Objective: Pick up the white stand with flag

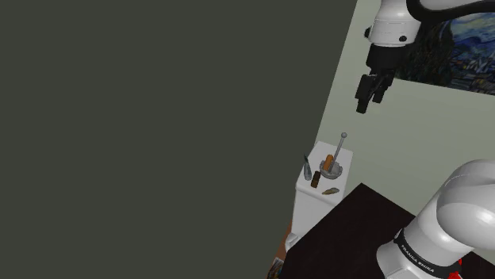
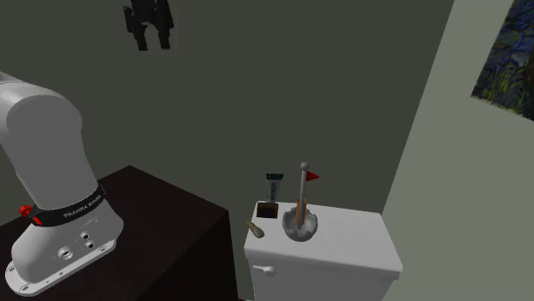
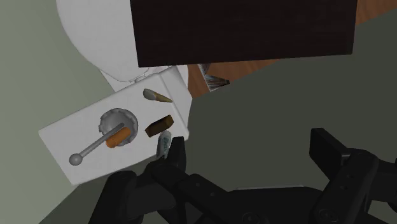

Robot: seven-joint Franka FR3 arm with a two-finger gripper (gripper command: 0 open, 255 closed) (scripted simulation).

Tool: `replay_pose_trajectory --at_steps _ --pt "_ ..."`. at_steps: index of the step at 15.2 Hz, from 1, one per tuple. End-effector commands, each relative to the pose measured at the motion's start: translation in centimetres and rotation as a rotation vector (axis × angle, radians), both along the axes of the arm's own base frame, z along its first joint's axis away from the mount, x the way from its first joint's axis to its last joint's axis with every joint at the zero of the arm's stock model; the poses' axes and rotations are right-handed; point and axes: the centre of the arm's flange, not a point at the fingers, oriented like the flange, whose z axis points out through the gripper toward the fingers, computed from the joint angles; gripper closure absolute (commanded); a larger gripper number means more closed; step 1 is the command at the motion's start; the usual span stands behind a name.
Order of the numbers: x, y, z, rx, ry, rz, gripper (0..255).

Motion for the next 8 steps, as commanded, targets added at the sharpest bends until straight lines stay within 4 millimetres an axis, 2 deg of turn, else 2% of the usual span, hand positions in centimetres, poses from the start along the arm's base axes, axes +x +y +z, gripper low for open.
replay_pose_trajectory --at_steps 1,8 --pt "0.0 0.0 0.0 0.000 0.000 0.000 0" --pt "4.5 -5.9 -5.6 -0.020 0.022 -0.047 0"
